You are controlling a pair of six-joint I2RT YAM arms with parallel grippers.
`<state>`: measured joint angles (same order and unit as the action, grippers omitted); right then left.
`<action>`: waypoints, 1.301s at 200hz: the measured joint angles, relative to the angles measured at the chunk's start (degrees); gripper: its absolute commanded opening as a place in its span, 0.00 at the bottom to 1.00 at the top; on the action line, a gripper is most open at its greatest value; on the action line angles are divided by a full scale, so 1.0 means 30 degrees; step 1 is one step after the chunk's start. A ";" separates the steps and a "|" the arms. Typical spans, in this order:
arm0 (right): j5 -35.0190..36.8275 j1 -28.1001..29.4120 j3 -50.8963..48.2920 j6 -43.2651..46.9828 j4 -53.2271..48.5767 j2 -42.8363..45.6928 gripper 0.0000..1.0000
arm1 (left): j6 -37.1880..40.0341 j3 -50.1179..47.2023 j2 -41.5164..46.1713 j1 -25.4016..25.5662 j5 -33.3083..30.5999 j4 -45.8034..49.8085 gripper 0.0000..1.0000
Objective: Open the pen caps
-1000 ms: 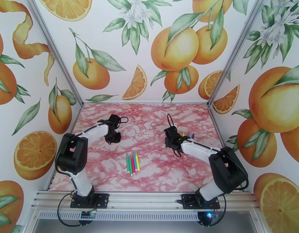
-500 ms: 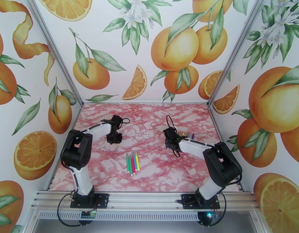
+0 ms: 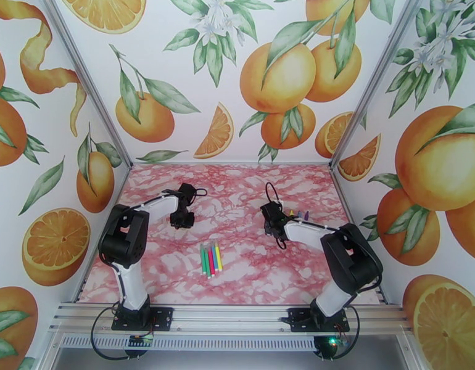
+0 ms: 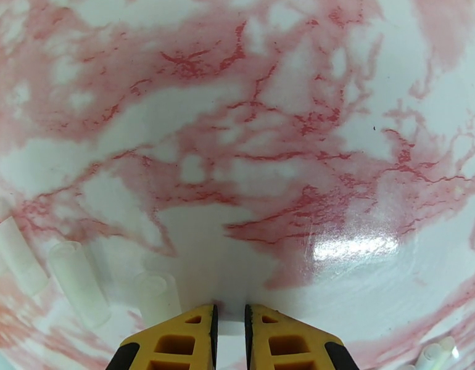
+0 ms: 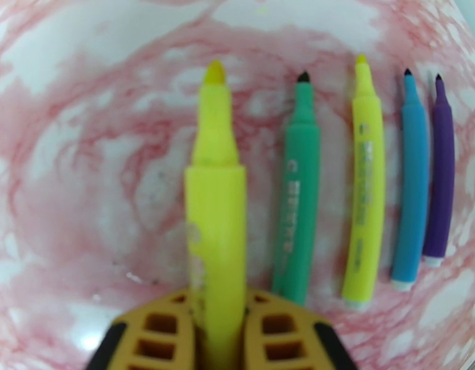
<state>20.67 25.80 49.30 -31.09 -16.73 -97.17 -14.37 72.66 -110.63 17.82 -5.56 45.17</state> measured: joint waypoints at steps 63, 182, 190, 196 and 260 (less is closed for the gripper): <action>0.0000 0.0000 0.0000 -0.0058 0.0146 -0.0007 0.26 | 0.0000 0.0015 0.0000 -0.0007 -0.0153 0.0051 0.21; -0.0022 -0.0124 -0.0022 0.0058 0.0138 0.0284 0.34 | -0.0007 0.0029 0.0007 -0.0007 -0.0233 0.0342 0.26; -0.0029 -0.0124 -0.0044 0.0102 0.0138 0.0510 0.34 | -0.0007 0.0029 0.0015 -0.0007 -0.0240 0.0401 0.26; -0.0044 -0.0124 -0.0058 0.0153 0.0138 0.0699 0.34 | -0.0007 0.0029 0.0036 -0.0007 -0.0233 0.0444 0.26; -0.0466 0.0663 -0.0233 0.0889 -0.0095 0.3373 0.36 | -0.0029 0.0058 0.1537 -0.0007 0.0197 0.0794 0.28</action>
<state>19.27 27.79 48.60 -28.42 -17.02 -87.05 -14.46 72.84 -106.02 17.80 -4.97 47.55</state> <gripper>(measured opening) 0.350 0.271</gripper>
